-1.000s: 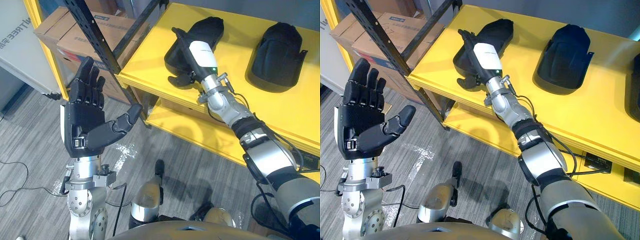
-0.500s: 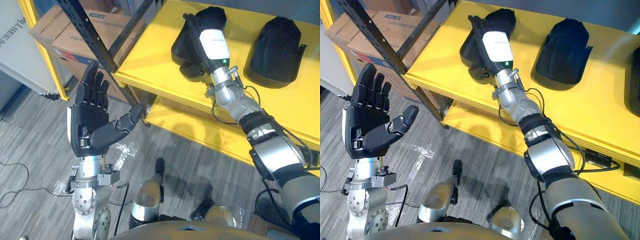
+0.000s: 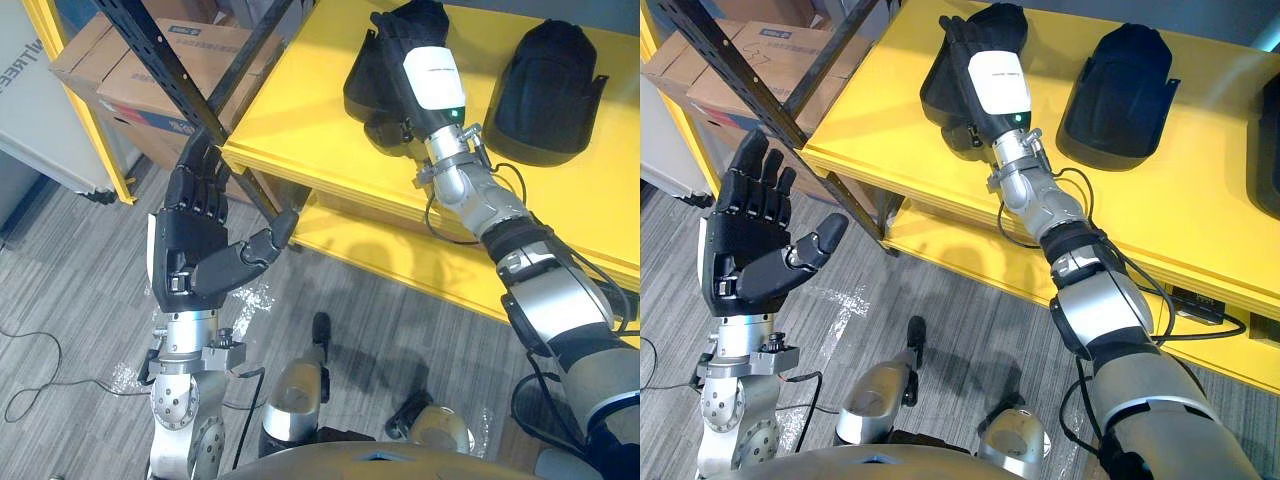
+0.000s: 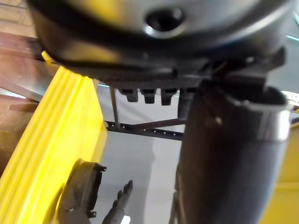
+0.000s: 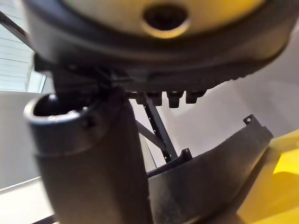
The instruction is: Walk over and take three plastic housings, then place them on the shelf
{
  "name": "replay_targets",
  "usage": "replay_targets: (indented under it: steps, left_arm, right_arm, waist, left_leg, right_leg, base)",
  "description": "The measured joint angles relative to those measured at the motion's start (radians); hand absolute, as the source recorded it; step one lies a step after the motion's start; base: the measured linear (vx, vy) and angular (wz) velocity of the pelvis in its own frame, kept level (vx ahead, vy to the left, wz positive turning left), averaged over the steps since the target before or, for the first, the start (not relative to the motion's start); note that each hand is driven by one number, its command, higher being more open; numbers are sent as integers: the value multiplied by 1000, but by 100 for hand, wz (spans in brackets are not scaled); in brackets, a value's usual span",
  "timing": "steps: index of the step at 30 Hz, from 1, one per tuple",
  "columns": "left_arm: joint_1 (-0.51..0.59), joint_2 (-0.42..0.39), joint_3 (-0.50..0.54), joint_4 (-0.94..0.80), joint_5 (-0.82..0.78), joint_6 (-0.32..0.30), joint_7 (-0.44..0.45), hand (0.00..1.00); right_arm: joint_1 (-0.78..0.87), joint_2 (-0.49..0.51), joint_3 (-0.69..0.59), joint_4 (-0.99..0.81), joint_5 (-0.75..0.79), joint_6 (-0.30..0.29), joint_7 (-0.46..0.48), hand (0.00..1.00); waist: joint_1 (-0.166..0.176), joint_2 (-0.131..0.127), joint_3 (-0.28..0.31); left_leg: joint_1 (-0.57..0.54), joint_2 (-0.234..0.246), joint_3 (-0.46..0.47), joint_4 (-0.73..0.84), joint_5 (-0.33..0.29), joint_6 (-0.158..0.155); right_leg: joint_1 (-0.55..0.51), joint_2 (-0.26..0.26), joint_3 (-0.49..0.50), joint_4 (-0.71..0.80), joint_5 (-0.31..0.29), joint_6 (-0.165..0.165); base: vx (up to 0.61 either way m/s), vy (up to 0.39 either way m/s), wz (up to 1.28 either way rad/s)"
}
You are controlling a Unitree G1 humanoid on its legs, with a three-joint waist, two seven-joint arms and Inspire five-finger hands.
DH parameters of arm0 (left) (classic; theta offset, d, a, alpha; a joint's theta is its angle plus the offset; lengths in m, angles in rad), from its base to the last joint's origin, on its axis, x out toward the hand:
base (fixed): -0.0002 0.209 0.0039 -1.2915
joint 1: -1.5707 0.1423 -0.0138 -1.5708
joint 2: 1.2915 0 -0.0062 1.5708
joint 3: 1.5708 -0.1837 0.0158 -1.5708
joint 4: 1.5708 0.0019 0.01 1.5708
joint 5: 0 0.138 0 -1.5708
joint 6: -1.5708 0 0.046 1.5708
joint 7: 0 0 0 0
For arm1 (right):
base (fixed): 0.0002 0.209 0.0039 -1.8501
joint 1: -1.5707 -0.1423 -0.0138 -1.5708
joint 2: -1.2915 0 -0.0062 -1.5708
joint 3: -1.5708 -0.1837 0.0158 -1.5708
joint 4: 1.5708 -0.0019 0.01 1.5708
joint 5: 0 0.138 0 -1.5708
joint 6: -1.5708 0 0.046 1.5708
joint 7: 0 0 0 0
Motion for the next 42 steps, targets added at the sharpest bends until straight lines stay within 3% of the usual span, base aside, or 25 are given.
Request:
replay_targets:
  steps: [5,10,12,15,17,19,23,26,33,37,42]
  left_arm:
    - [0,0,-1,2,0,0,-11,100]
    - [3,2,-16,36,-26,-1,-14,100]
    - [5,5,-15,38,-44,-1,-4,100]
    - [10,8,-12,38,-64,-2,40,100]
    - [10,7,5,41,-58,-1,122,100]
    - [8,3,45,61,25,4,190,100]
    - [11,-3,105,101,130,23,241,100]
    - [11,-5,103,105,174,22,237,100]
    - [-2,-15,85,105,207,14,234,100]
    - [-29,-15,80,105,207,16,235,100]
    - [-33,-14,79,106,207,22,228,100]
  right_arm:
    - [19,1,17,-73,36,-81,38,100]
    - [325,56,-94,-617,190,-89,53,100]
    - [468,113,-134,-802,246,-81,69,100]
    - [705,172,-227,-1028,337,-34,119,100]
    - [879,202,-348,-1159,414,-6,129,100]
    - [996,223,-449,-1228,457,8,130,100]
    - [1182,236,-612,-1287,536,46,168,100]
    - [1278,268,-632,-1287,575,63,206,100]
    - [1295,300,-590,-1287,610,56,221,100]
    - [1280,300,-567,-1286,614,56,233,100]
    - [1239,281,-530,-1231,628,52,314,100]
  waist:
    - [-8,0,0]
    - [-29,-5,-9]
    - [-52,-21,-36]
    - [-89,-67,-116]
    - [-123,-100,-152]
    - [-153,-111,-183]
    - [-208,-110,-190]
    - [-235,-109,-209]
    - [-252,-99,-269]
    - [-251,-107,-276]
    - [-250,-124,-287]
  left_leg:
    - [7,2,15,0,0,0]
    - [39,7,50,-1,-17,-10]
    - [39,15,74,-1,-27,-13]
    - [43,21,125,-1,-49,-8]
    - [74,21,173,-1,-71,-6]
    - [83,22,205,-1,-82,-5]
    - [128,36,279,-2,-106,-7]
    - [142,43,313,-2,-115,-12]
    - [145,57,353,-1,-118,-17]
    - [147,56,362,-1,-119,-17]
    - [146,56,359,-2,-119,-17]
  right_leg:
    - [-5,0,17,3,1,1]
    - [24,19,41,-52,19,14]
    - [21,32,56,-83,35,16]
    - [16,56,98,-156,76,20]
    - [34,72,137,-205,105,25]
    - [34,81,166,-238,129,25]
    - [58,99,231,-305,170,28]
    - [53,113,257,-326,178,25]
    - [40,134,294,-362,204,20]
    - [42,135,302,-374,215,20]
    - [43,135,299,-377,215,20]
  base:
    - [19,-19,-8]
    - [28,-15,-18]
    - [44,-6,-33]
    - [94,-4,-47]
    - [98,-12,-59]
    - [74,0,-55]
    - [23,22,-55]
    - [-16,17,-34]
    - [30,-7,-18]
    - [31,7,-7]
    - [1,1,1]
